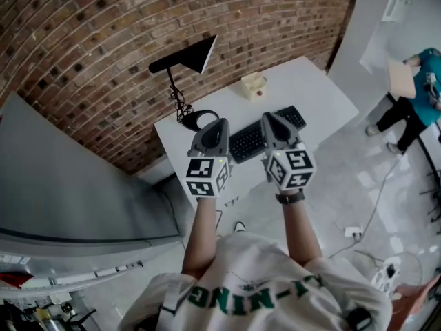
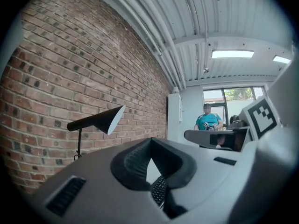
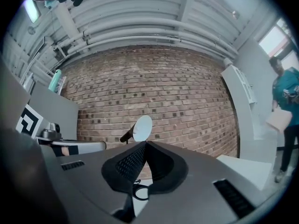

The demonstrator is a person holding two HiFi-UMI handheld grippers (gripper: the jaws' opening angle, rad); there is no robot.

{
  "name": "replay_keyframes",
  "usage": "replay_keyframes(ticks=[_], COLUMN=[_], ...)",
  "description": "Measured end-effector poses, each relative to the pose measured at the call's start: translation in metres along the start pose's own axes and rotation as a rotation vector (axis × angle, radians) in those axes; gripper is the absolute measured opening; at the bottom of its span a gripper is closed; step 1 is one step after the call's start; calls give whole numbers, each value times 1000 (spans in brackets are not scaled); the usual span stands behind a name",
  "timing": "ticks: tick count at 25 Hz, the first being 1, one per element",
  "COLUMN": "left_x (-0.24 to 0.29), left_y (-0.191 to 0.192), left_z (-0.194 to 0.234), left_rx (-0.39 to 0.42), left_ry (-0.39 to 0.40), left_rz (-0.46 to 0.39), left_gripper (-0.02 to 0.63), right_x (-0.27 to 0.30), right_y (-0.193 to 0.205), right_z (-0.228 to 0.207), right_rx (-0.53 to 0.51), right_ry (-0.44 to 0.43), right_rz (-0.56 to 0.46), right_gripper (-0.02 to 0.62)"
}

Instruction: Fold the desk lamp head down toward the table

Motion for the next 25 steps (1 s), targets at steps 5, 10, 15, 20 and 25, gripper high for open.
replay_keyframes(ticks=[5,10,15,20,25], left_x=[3,1,6,23,39], left_y=[0,4,7,5,0], left_z=[33,59,73,86,98], left_rx=[-22,-37,-53,-58,-64], left_ry=[-46,-99,-144,-193,-252], left_rz=[5,8,12,17,24], left_gripper=[0,0,0,0,0], right_x=[48,82,112,146,184], right_y=[-8,-12,-12,-21,-50], right_z=[6,12,12,4,-8], right_rx=[-3,-5,-42,-79,-200], right_ry=[-57,-108,-182,-264,-378], right_rz=[-5,-9,2,-1,-49], right_gripper=[5,5,5,6,6])
Point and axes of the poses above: the fingertips, and each gripper's own axes: x forward along the fingers, z to its left, y out of its underside, the point moved 9 cm from there along -x, backward along the fingers, and after that the axes turned 2 degrees about y, right-handed, at the moved point
